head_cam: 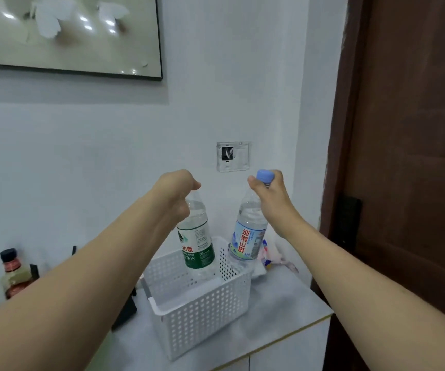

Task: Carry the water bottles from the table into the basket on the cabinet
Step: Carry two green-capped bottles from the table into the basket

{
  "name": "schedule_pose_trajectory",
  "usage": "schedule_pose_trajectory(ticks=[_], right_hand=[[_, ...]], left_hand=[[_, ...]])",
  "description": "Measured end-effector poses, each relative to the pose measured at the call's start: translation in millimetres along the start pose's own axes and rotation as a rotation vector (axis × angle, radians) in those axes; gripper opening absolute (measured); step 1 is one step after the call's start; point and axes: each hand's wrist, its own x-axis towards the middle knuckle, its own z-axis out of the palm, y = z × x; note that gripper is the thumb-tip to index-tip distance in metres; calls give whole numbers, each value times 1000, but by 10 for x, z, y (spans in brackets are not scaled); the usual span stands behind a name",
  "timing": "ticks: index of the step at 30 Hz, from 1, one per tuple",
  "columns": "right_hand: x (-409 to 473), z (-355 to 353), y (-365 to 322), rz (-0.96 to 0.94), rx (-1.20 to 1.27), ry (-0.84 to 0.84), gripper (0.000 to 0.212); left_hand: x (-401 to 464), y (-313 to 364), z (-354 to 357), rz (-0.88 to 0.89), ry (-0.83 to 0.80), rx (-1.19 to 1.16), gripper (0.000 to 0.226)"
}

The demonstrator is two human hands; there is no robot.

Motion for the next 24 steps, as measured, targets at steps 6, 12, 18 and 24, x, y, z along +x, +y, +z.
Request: schedule_pose_trajectory(ticks=[6,12,18,24], right_hand=[[662,575,834,85,-293,-304,52],[1079,1002,1690,126,-357,-443,35],[1148,1129,2254,176,-289,-510,25],[1165,1131,2602,235,-349,-566,29]], left_hand=[[925,-236,263,-137,16,62,50],[1878,-808,400,-171,29,135,36],[2536,-1471,448,-174,-56,119,32],[2843,-1897,433,-154,-94,169,28]])
